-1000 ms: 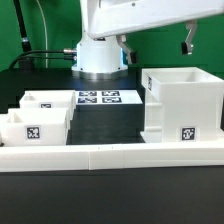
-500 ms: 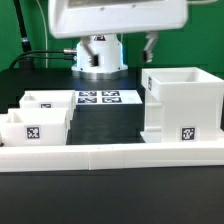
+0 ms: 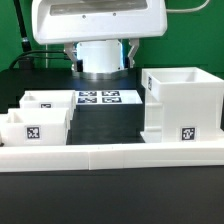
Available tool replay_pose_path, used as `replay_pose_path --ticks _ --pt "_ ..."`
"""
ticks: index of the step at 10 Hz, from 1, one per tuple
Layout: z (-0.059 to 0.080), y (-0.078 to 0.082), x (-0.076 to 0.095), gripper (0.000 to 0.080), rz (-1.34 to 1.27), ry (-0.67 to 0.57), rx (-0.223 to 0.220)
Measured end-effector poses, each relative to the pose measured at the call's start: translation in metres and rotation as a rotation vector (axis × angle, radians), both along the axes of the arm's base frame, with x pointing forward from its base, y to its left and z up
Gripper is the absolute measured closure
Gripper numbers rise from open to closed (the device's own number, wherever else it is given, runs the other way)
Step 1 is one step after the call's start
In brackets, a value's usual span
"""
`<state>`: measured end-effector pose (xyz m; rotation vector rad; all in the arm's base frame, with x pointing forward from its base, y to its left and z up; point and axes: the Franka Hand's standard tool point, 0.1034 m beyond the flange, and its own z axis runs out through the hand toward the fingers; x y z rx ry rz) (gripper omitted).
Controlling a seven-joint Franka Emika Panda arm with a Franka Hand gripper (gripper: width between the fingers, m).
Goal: Assemble drawer
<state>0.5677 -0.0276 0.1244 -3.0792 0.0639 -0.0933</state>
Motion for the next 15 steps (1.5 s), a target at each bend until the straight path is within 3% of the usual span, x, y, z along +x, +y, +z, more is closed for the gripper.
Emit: replay_pose_path --ticks 2,7,13,15 --pt "-0.015 -0.016 -0.015 0.0151 -0.024 0.011 -0.014" --pt "-0.052 -0.048 -0.02 0.0151 0.072 0.008 -0.047" --pt "-0.056 -0.051 -0.02 0.0151 0.097 0.012 -0.049" --pt "-0.066 -0.063 -0.027 0.0151 0.124 0.029 -0.05"
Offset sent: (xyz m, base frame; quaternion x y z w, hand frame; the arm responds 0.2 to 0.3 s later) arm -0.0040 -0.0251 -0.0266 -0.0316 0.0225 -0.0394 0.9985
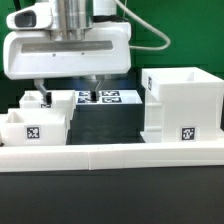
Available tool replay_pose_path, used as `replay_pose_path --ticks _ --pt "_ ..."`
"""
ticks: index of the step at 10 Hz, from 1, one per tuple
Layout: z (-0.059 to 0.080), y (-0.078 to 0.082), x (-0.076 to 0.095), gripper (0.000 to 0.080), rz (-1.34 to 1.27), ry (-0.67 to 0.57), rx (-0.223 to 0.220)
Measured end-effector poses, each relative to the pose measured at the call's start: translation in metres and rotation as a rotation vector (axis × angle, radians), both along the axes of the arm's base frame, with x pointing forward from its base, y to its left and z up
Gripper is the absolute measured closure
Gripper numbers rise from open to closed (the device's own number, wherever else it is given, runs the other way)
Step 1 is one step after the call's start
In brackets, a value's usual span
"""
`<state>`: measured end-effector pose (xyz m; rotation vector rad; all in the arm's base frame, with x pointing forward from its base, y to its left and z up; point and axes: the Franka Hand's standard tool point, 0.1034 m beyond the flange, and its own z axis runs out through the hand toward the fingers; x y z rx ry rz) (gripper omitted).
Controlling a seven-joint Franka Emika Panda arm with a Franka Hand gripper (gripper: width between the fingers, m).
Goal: Assemble drawer
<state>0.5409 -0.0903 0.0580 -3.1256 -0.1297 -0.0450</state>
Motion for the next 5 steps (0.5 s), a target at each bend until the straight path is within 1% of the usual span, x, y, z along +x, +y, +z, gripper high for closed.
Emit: replay_pose_path --ticks 2,4,5 --pt "-0.017 -0.013 -0.008 0.0151 -0.029 0.016 0.002" --pt "-0.035 -0.015 -0.013 0.0151 -0.043 0.02 -0.007" --pt "-0.041 -0.012 -0.016 0.0151 -0.051 0.031 -0.006"
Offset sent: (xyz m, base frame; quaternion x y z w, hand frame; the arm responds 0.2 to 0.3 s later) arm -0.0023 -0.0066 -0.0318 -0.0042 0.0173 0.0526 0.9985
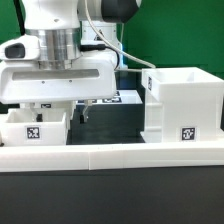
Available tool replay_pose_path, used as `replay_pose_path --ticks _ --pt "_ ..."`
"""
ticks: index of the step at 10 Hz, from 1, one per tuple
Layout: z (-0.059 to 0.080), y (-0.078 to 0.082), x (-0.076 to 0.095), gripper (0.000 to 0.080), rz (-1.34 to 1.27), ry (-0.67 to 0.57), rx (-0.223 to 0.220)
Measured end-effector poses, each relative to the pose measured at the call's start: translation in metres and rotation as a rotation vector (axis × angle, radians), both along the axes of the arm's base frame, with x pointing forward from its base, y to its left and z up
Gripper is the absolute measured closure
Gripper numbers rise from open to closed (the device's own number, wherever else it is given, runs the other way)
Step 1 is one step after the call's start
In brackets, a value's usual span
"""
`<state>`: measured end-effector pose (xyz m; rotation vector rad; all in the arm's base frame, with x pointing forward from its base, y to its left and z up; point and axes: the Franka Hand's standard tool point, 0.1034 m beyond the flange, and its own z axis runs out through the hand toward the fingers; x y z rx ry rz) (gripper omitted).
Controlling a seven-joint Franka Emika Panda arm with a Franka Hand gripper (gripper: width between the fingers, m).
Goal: Assemble drawer
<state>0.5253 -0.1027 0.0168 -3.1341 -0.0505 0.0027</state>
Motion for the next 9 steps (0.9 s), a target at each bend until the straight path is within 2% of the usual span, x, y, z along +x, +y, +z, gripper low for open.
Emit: replay_pose_path --ticks 4,5,6,7,8,9 --pt "-0.0103 0.0081 -0.009 0.0151 0.011 -0.001 -0.007" --pt "-0.0105 0.0077 -0.009 0.0263 0.011 -0.001 -0.008" --pt "-0.0105 0.0077 -0.0089 0.041 0.011 -0.001 -0.008" --pt "-0.0105 0.0077 -0.0089 0.041 0.011 -0.001 -0.008" --pt "-0.0105 0.0077 -0.0089 0.0586 0.011 -0.001 -0.008" --pt "-0.0105 0.0077 -0.0089 0.0586 0.011 -0.001 -0.008"
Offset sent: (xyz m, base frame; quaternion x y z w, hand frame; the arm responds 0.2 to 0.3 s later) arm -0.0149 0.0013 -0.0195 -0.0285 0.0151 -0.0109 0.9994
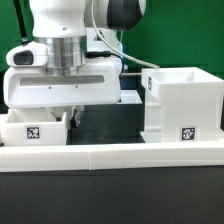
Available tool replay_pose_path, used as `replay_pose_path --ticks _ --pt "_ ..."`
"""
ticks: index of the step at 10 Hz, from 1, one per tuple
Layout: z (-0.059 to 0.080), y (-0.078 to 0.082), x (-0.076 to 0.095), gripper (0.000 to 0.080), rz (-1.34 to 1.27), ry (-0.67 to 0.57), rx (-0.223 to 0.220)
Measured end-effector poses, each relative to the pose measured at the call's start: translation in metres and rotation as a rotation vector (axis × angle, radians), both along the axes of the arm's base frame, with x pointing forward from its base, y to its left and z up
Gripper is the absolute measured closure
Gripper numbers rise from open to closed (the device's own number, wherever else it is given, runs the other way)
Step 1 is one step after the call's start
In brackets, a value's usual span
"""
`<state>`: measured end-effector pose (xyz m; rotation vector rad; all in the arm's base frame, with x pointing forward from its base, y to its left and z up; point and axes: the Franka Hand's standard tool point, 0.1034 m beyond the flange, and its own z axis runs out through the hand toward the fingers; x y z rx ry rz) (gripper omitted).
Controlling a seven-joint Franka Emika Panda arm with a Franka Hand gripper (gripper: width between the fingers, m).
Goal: Assemble drawer
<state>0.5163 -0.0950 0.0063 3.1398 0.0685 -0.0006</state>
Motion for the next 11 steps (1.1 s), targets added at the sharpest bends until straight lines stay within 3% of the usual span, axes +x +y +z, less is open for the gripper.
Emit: replay_pose_path --ticks 1,8,11 --pt "0.0 0.0 0.0 0.0755 0.0 0.0 0.0" --pt "0.001 0.003 0.0 0.0758 0.013 0.005 0.0" --pt "0.024 0.03 0.009 0.0758 0.11 0.01 0.005"
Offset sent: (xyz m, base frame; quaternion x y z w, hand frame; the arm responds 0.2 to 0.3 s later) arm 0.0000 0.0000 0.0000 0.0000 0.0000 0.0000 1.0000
